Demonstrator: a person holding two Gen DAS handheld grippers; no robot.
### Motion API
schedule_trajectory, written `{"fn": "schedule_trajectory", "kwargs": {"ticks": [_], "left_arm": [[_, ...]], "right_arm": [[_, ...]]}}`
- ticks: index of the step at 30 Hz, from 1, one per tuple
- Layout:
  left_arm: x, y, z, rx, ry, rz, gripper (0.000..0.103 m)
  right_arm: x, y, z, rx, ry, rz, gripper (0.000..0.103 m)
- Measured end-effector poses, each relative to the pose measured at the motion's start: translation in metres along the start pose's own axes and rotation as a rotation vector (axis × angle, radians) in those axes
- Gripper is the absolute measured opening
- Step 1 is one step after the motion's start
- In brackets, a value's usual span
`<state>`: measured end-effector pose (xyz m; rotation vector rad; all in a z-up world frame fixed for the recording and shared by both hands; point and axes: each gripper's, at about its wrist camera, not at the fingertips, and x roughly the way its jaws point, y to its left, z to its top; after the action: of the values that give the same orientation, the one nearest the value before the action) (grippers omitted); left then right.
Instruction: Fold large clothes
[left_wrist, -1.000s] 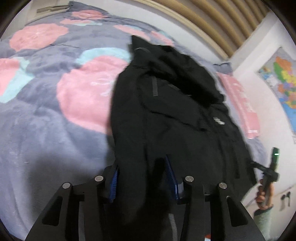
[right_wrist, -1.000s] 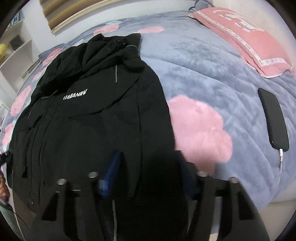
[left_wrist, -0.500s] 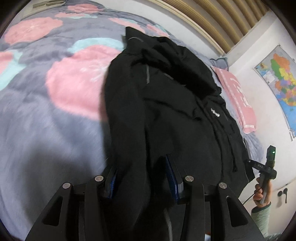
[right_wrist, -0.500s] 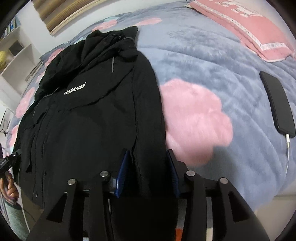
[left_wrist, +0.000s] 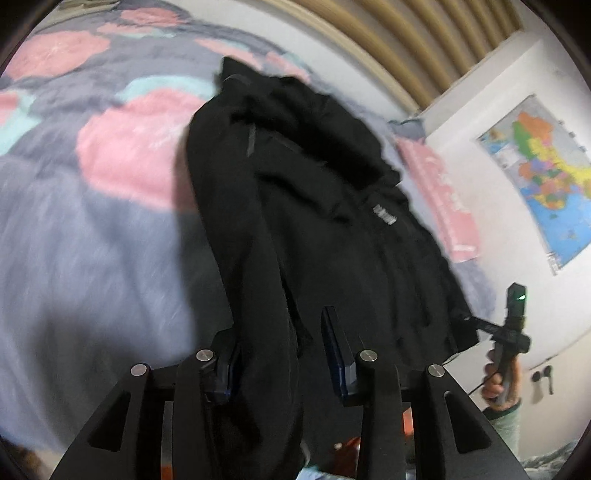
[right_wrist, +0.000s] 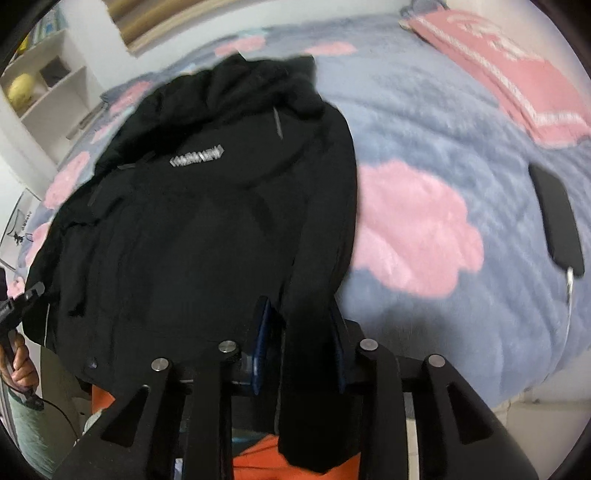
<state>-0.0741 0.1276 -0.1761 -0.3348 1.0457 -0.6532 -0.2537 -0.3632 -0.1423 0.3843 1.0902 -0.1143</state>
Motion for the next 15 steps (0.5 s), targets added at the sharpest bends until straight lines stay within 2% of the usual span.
{"fn": "schedule_trajectory", "kwargs": {"ticks": [4,8,9,10,12,15], "left_arm": [[-0.005,0.006,-0.023,-0.014,0.05,0.022,0.04],[-0.008,0.002,-0.033,-0.005,0.071,0.026,0.04],[-0.006,-0.003,-0.033,0.006,0.068,0.046,0.029],[-0.005,-0.006,-0.033,0.014,0.064,0.061,0.016],[-0.007,-0.014,-0.031,0.015,0.039,0.068,0.011],[-0.025,-0.029,-0.023,0.037,-0.048,0.041,0.01]], "right_arm": [[-0.001,-0.013,-0.018,0.032,0.017,0.041,0.051],[-0.002,-0.013,-0.031,0.041,0.033,0.094,0.053],[-0.002,-0.012,-0.032,0.042,0.034,0.103,0.044],[-0.003,-0.008,-0.033,0.037,0.027,0.108,0.016],[-0.014,-0.001,-0.033,0.018,-0.017,0.08,0.015],[-0.04,0.006,-0.028,-0.01,-0.093,0.085,0.014]]}}
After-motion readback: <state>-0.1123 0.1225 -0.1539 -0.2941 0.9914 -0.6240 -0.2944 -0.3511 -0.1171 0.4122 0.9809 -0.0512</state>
